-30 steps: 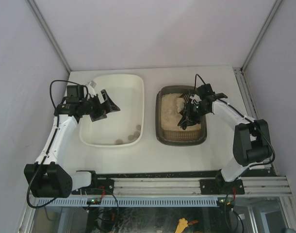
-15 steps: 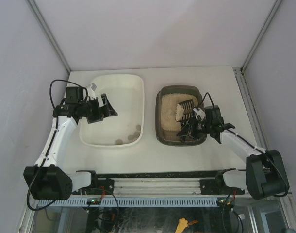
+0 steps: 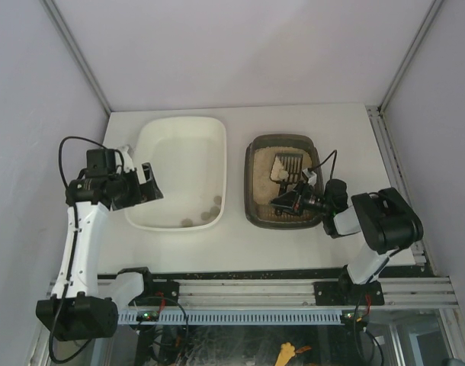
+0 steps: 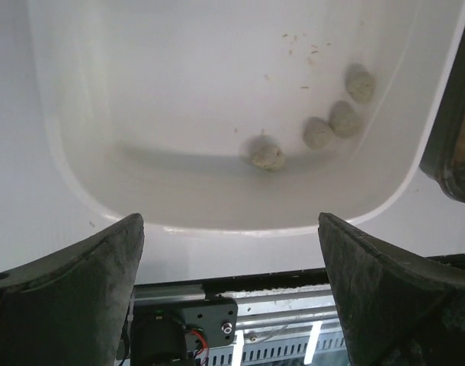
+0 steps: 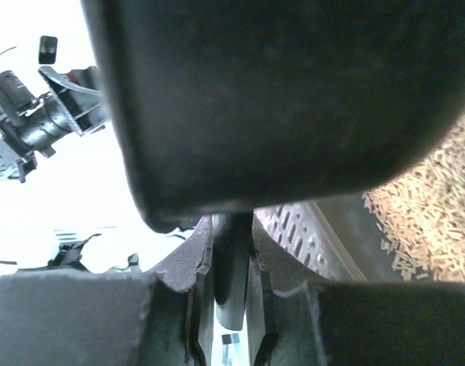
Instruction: Clean the litter box
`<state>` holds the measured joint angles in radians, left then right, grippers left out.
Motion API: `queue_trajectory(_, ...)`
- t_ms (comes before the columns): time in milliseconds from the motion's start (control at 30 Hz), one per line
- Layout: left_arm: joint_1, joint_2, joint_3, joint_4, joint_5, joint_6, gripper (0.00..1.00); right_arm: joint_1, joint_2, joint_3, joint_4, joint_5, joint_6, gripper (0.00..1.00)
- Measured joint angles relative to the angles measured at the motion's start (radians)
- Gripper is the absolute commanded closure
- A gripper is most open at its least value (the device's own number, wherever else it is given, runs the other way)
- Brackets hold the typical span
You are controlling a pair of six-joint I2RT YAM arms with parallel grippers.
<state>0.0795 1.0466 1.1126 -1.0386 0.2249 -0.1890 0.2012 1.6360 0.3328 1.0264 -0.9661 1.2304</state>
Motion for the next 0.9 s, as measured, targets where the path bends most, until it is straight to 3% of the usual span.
queue_trajectory(133, 0.003, -0.052, 0.000, -0.031, -0.064, -0.002, 0.00, -0.017, 0.042, -0.035, 0.224, -0.014, 0.074, 1.00)
queue_trajectory(300, 0.004, -0.130, -0.005, -0.027, -0.125, -0.002, 0.00, -0.010, 0.002, -0.041, 0.355, -0.057, 0.099, 1.00)
queue_trajectory(533, 0.004, -0.244, -0.072, 0.008, -0.179, 0.000, 0.00, -0.044, 0.015, -0.057, 0.396, -0.064, 0.131, 1.00)
queue_trajectory(667, 0.004, -0.256, -0.090, 0.013, -0.195, 0.000, 0.00, 0.032, 0.071, -0.045, 0.397, -0.061, 0.154, 1.00)
queue_trajectory(833, 0.004, -0.255, -0.103, 0.026, -0.195, 0.000, 0.00, -0.033, 0.073, -0.061, 0.399, -0.034, 0.186, 1.00)
queue_trajectory(900, 0.004, -0.255, -0.103, 0.029, -0.195, 0.000, 0.00, 0.003, 0.080, -0.053, 0.400, -0.023, 0.199, 1.00)
